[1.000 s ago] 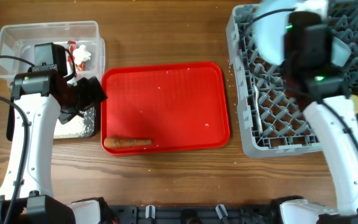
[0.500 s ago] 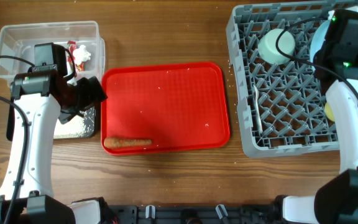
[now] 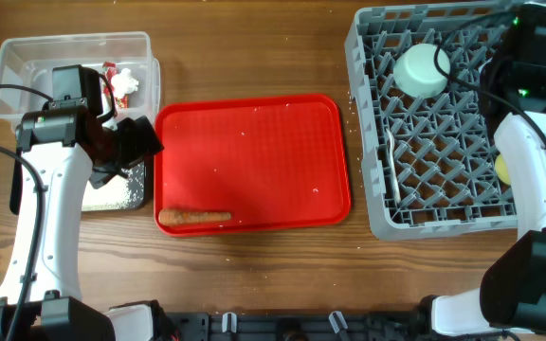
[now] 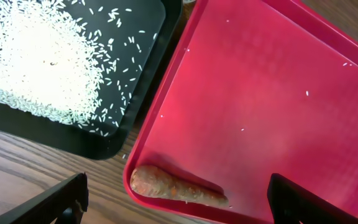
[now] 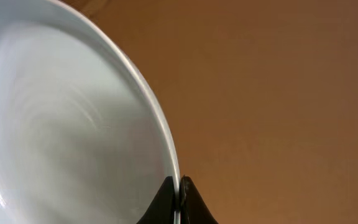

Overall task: Sort waste into correct bins and load items into the dishwasher rack
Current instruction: 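Lift the light blue plate and stand it upright in the dish rack, then reach the left gripper to the carrot on the red tray and grasp it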

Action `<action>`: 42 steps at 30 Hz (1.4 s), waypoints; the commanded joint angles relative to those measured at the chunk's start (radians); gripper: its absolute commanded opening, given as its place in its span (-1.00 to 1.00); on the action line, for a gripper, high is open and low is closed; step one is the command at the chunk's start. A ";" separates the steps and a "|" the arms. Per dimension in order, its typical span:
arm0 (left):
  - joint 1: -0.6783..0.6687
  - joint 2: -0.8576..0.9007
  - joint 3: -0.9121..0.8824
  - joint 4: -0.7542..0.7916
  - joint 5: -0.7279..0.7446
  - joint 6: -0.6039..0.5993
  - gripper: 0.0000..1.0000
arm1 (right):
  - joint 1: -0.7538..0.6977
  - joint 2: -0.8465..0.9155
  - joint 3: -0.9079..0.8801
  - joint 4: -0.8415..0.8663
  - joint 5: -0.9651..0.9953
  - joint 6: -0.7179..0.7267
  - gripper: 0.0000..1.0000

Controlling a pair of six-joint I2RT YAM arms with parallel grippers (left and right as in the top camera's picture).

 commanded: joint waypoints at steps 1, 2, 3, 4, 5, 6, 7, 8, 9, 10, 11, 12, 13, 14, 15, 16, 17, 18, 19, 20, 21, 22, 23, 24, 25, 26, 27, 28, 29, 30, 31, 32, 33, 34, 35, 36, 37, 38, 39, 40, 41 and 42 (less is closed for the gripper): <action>0.004 -0.005 0.006 0.005 -0.006 -0.013 0.84 | 0.000 0.013 0.000 -0.096 -0.052 0.073 -0.91; 0.004 -0.005 0.006 0.005 -0.006 -0.013 0.84 | 0.001 0.013 0.000 -0.128 -0.074 0.098 -0.91; 0.004 -0.005 0.006 0.006 -0.006 -0.013 0.84 | 0.001 0.013 0.000 -0.154 -0.092 0.126 -0.91; 0.004 -0.005 0.006 0.008 -0.006 -0.013 0.84 | 0.000 0.013 0.000 -0.175 -0.111 0.142 -0.91; 0.004 -0.005 0.006 0.008 -0.006 -0.013 0.84 | 0.000 0.013 0.000 -0.182 -0.115 0.146 -0.92; 0.004 -0.005 0.006 0.008 -0.006 -0.013 0.84 | 0.000 0.013 0.000 -0.184 -0.115 0.144 -0.91; 0.004 -0.005 0.006 0.008 -0.006 -0.013 0.84 | 0.000 0.013 0.000 -0.187 -0.119 0.142 -0.91; 0.004 -0.005 0.006 0.008 -0.006 -0.012 0.84 | 0.001 0.013 0.000 -0.193 -0.130 0.142 -0.92; 0.004 -0.005 0.006 0.008 -0.006 -0.012 0.85 | 0.004 0.013 0.000 -0.222 -0.175 0.142 -0.91; 0.004 -0.005 0.006 0.008 -0.006 -0.013 0.84 | 0.010 0.013 0.000 -0.243 -0.217 0.145 -0.91; 0.004 -0.005 0.006 0.008 -0.006 -0.013 0.85 | 0.018 0.013 0.000 -0.261 -0.245 0.160 -0.92; 0.004 -0.005 0.006 0.008 -0.006 -0.013 0.84 | 0.027 0.013 0.000 -0.276 -0.267 0.171 -0.91; 0.004 -0.005 0.006 0.008 -0.006 -0.013 0.85 | 0.040 0.013 0.000 -0.292 -0.284 0.187 -0.91; 0.004 -0.005 0.006 0.008 -0.006 -0.013 0.84 | 0.048 0.013 0.000 -0.300 -0.291 0.198 -0.91; 0.004 -0.005 0.006 0.007 -0.006 -0.012 0.85 | 0.063 0.013 0.000 -0.311 -0.294 0.216 -0.91; 0.004 -0.005 0.006 0.007 -0.006 -0.013 0.85 | 0.079 0.012 0.000 -0.324 -0.294 0.225 -0.91; 0.004 -0.005 0.006 0.008 -0.006 -0.012 0.85 | 0.093 0.012 0.000 -0.336 -0.294 0.224 -0.91; 0.004 -0.005 0.006 0.008 -0.006 -0.013 0.85 | 0.118 0.012 0.000 -0.363 -0.294 0.224 -0.87; 0.004 -0.005 0.006 0.008 -0.006 -0.013 0.85 | 0.145 0.012 0.000 -0.397 -0.295 0.225 -0.67; 0.004 -0.005 0.006 0.008 -0.006 -0.013 0.85 | 0.167 0.012 0.000 -0.420 -0.294 0.239 -0.52; 0.004 -0.005 0.006 0.008 -0.006 -0.013 0.85 | 0.196 0.012 0.000 -0.448 -0.304 0.251 -0.33; 0.004 -0.005 0.006 0.008 -0.006 -0.013 0.85 | 0.218 0.012 0.000 -0.470 -0.323 0.264 -0.24; 0.004 -0.005 0.006 0.008 -0.006 -0.012 0.86 | 0.235 0.012 0.000 -0.489 -0.332 0.296 -0.03; 0.004 -0.005 0.006 0.008 -0.006 -0.012 0.86 | 0.247 0.011 0.000 -0.505 -0.332 0.332 0.03; 0.004 -0.005 0.006 0.007 -0.006 -0.012 0.86 | 0.262 0.006 0.000 -0.540 -0.372 0.380 0.04; 0.004 -0.005 0.006 0.007 -0.006 -0.012 0.86 | 0.265 -0.002 0.000 -0.560 -0.410 0.399 0.04; 0.004 -0.005 0.006 0.007 -0.006 -0.012 0.86 | 0.264 -0.018 0.000 -0.586 -0.469 0.429 0.04; 0.004 -0.005 0.006 0.007 -0.006 -0.012 0.86 | 0.264 -0.034 0.000 -0.605 -0.519 0.447 0.05; 0.004 -0.005 0.006 0.007 -0.006 -0.012 0.86 | 0.265 -0.054 0.000 -0.626 -0.572 0.451 0.08; 0.004 -0.005 0.006 0.007 -0.006 -0.012 0.86 | 0.264 -0.083 0.000 -0.645 -0.638 0.451 0.12; 0.004 -0.005 0.006 0.007 -0.006 -0.012 0.86 | 0.264 -0.112 0.000 -0.664 -0.694 0.451 0.18; 0.004 -0.005 0.006 0.007 -0.006 -0.012 0.86 | 0.265 -0.134 0.000 -0.679 -0.740 0.451 0.27; 0.004 -0.005 0.006 0.007 -0.006 -0.012 0.86 | 0.264 -0.177 0.000 -0.710 -0.817 0.451 0.38; 0.004 -0.005 0.006 0.006 -0.006 -0.013 0.87 | 0.264 -0.207 0.000 -0.730 -0.917 0.451 0.59; 0.004 -0.005 0.006 0.000 -0.005 -0.013 0.87 | 0.265 -0.234 0.000 -0.750 -1.064 0.451 0.68; 0.003 -0.005 0.006 -0.002 -0.005 -0.013 0.91 | 0.264 -0.246 0.000 -0.756 -1.161 0.451 0.68; 0.004 -0.005 0.006 -0.005 -0.005 -0.013 0.94 | 0.264 -0.253 0.000 -0.761 -1.247 0.451 0.68; 0.003 -0.005 0.006 -0.011 0.000 -0.013 1.00 | 0.264 -0.254 0.000 -0.769 -1.309 0.451 0.68; 0.003 -0.005 0.006 -0.015 0.021 -0.013 0.99 | 0.264 -0.254 0.000 -0.776 -1.330 0.451 0.68; 0.003 -0.005 0.006 -0.020 0.046 -0.013 1.00 | 0.264 -0.252 0.000 -0.787 -1.337 0.452 0.68; 0.001 -0.005 0.006 -0.033 0.078 -0.026 1.00 | 0.264 -0.252 0.000 -0.805 -1.336 0.451 0.68; -0.011 -0.005 0.006 -0.051 0.081 -0.075 1.00 | 0.264 -0.252 0.000 -0.817 -1.332 0.451 0.70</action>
